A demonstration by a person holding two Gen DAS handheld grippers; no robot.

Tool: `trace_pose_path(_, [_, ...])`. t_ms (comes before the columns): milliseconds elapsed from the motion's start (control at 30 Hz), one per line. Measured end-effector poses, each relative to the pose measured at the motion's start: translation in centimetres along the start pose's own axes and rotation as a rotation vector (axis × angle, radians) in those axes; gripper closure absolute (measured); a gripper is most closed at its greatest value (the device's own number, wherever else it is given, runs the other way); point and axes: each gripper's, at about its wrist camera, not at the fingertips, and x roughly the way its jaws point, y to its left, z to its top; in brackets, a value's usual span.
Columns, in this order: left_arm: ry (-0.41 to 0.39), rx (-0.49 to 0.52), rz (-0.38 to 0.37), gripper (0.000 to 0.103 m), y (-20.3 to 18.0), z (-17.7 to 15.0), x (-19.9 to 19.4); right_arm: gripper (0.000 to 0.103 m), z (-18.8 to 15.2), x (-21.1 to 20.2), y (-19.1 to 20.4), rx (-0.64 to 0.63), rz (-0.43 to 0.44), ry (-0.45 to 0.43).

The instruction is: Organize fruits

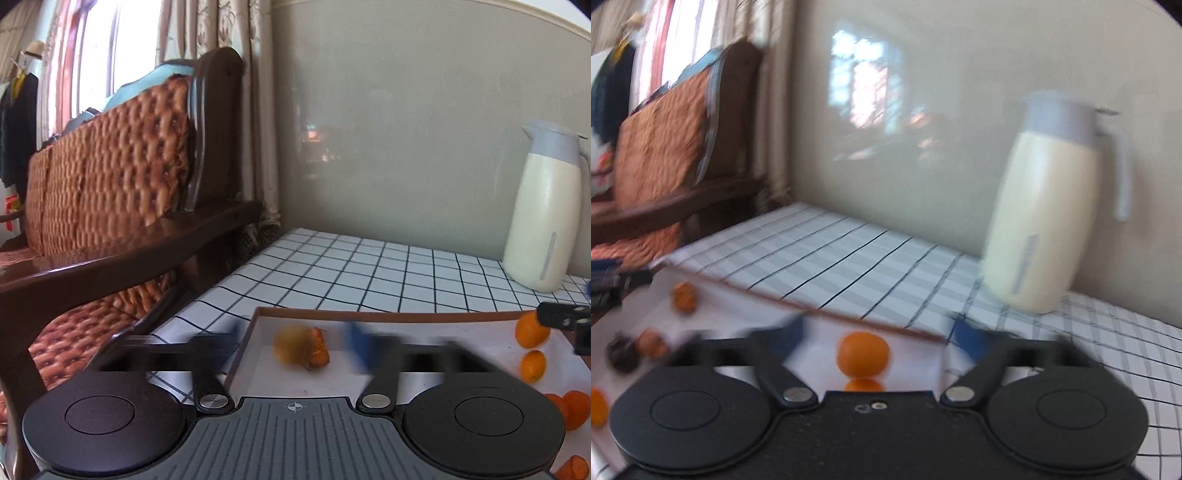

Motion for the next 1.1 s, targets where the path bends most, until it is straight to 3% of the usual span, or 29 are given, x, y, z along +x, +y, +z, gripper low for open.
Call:
trace_pose_path(33, [-0.033, 0.003, 0.001, 0.000, 0.0, -0.3, -0.4, 0.012, 0.0, 0.0, -0.2, 0.008, 0.006, 0.007])
trace_pose_path(133, [-0.024, 0.014, -0.033, 0.000, -0.1, -0.3, -0.7, 0.006, -0.1, -0.3, -0.3, 0.019, 0.006, -0.004])
trace_pose_path(533, [-0.014, -0.013, -0.043, 0.000, 0.0, -0.6, -2.9, 0.006, 0.1, -2.4, 0.2, -0.008, 0.011, 0.026])
trace_pose_path(767, [-0.051, -0.044, -0.083, 0.000, 0.7, -1.3, -10.4, 0.006, -0.7, -10.9, -1.0, -0.006, 0.013, -0.046])
trace_pose_path(1100, [-0.087, -0.047, -0.121, 0.000, 0.3, -4.9, -21.7, 0.006, -5.9, -23.0, -3.3, 0.023, -0.080, -0.075])
